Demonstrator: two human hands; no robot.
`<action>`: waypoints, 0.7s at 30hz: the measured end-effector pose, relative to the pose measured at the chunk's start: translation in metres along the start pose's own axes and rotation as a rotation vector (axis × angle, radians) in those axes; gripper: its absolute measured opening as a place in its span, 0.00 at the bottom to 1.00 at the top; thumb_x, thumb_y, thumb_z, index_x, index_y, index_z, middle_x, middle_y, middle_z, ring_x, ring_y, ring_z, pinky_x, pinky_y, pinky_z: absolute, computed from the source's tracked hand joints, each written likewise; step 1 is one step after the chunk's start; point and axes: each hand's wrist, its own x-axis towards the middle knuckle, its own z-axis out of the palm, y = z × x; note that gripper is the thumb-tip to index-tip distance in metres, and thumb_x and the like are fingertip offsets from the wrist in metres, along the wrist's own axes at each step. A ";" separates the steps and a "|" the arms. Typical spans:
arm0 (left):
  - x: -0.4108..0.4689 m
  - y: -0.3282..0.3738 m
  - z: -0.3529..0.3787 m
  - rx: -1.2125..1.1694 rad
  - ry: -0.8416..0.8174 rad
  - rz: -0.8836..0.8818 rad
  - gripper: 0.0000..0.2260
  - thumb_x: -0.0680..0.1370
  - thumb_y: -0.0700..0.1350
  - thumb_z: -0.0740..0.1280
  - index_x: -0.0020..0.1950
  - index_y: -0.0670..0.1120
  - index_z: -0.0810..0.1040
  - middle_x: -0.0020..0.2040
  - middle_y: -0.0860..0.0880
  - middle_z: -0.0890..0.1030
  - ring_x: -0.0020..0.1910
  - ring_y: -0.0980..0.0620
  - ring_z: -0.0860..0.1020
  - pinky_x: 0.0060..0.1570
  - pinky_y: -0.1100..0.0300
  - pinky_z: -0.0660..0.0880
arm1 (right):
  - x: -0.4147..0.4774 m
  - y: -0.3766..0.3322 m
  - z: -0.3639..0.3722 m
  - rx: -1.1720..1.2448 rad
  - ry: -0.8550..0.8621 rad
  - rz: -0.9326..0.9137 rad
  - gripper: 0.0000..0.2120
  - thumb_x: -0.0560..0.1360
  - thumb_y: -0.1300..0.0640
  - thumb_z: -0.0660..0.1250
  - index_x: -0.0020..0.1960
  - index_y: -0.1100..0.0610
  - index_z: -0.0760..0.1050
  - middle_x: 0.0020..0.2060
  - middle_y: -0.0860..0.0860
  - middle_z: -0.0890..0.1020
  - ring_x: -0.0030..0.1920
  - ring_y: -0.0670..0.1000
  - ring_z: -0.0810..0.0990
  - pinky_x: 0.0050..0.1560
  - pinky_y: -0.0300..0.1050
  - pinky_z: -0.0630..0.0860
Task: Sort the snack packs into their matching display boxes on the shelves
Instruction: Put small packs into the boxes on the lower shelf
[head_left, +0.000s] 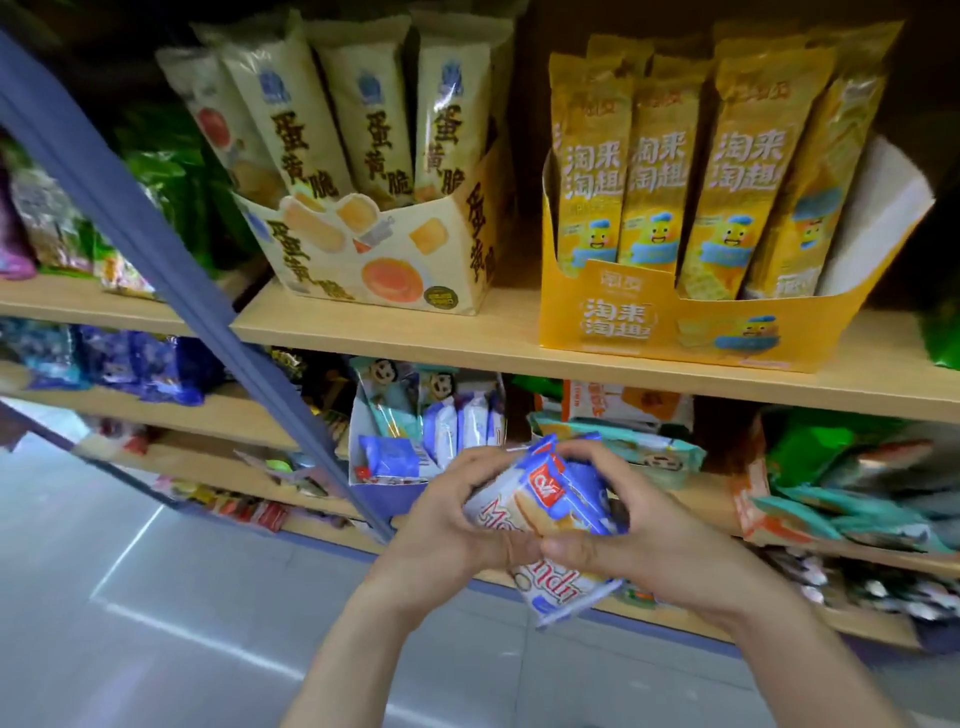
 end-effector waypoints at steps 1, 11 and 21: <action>0.002 -0.004 -0.004 -0.004 0.001 0.002 0.26 0.64 0.41 0.80 0.60 0.53 0.81 0.64 0.40 0.74 0.55 0.44 0.81 0.43 0.54 0.79 | 0.006 0.002 0.004 -0.008 0.000 0.009 0.35 0.65 0.51 0.80 0.65 0.34 0.67 0.54 0.38 0.82 0.55 0.44 0.83 0.55 0.41 0.79; 0.024 -0.025 -0.079 -0.084 0.050 -0.146 0.16 0.77 0.50 0.65 0.65 0.54 0.78 0.59 0.47 0.83 0.60 0.46 0.80 0.61 0.48 0.76 | 0.078 0.027 0.063 0.187 0.200 0.129 0.57 0.64 0.64 0.81 0.74 0.29 0.50 0.53 0.43 0.85 0.54 0.47 0.84 0.57 0.53 0.80; 0.111 -0.063 -0.205 0.436 0.328 -0.112 0.02 0.80 0.43 0.66 0.51 0.45 0.75 0.46 0.44 0.78 0.47 0.46 0.78 0.47 0.54 0.72 | 0.129 0.055 0.124 0.507 0.543 0.073 0.40 0.51 0.57 0.86 0.61 0.52 0.76 0.54 0.54 0.85 0.50 0.54 0.85 0.44 0.49 0.82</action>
